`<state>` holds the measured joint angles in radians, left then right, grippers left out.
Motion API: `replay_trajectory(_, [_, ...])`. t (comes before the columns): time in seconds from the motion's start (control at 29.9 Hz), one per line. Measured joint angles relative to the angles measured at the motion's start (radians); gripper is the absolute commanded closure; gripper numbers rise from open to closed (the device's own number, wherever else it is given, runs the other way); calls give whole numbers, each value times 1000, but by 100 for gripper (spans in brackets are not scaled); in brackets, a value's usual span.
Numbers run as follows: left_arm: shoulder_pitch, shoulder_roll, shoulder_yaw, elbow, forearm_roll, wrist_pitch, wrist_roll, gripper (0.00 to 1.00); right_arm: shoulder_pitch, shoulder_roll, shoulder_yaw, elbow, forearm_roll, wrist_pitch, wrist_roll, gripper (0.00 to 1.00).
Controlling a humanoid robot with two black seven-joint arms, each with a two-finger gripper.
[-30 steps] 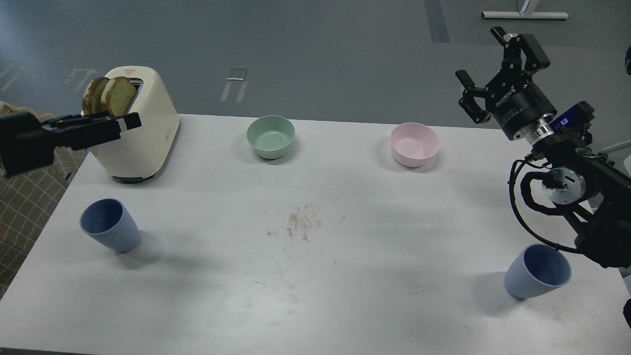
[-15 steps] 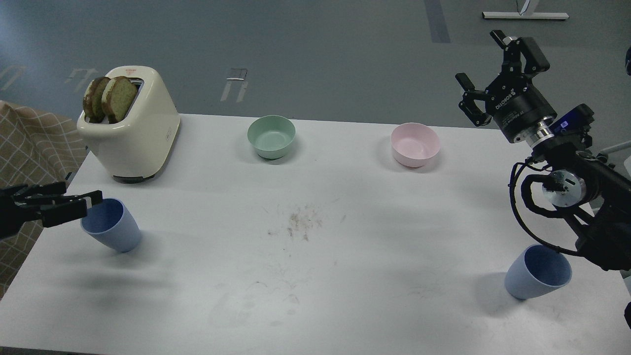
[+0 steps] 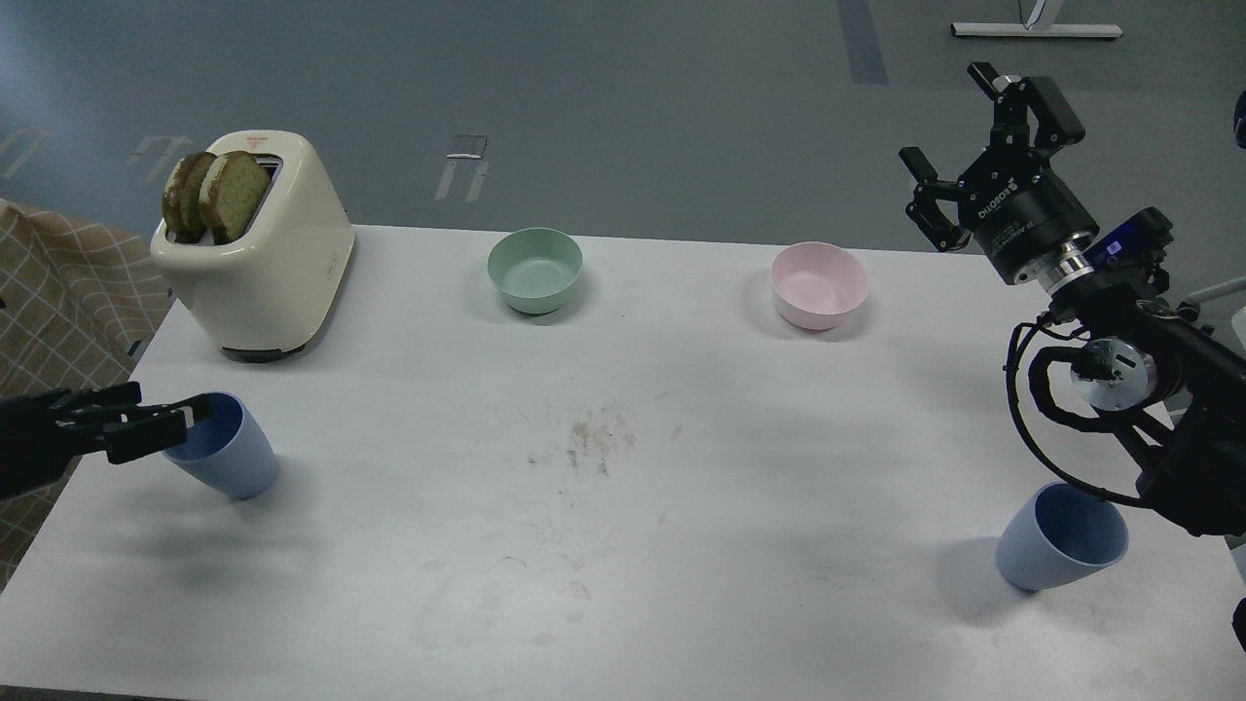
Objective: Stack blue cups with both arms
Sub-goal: 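Close the left gripper on the blue cup's rim and lift it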
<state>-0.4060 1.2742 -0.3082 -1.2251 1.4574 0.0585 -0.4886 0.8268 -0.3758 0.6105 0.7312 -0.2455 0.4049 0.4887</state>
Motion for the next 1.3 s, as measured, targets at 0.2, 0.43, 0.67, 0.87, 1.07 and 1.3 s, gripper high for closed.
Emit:
replay_trajectory(0.2, [13,-28,11,35,-1,5,0,11,-2,0,0,5,0,-1,0,0])
replay_trajectory(0.43, [13,-40,37,42,-1,14,0,79,-4,-1,0,6,0,-2,0,0])
replay_trajectory(0.67, [17,-61,42,53,-1,28,0,100,-11,0,0,13,-3,-2,0,0])
replay_trajectory(0.87, [17,-68,39,70,31,81,0,100,-17,0,0,19,-4,-2,0,0])
replay_trajectory(1.07, [15,-54,38,68,95,103,0,100,-19,0,-1,22,-5,-3,0,0])
replay_trajectory(1.3, [5,-27,33,39,104,114,0,100,-20,1,-1,28,-5,-3,0,0])
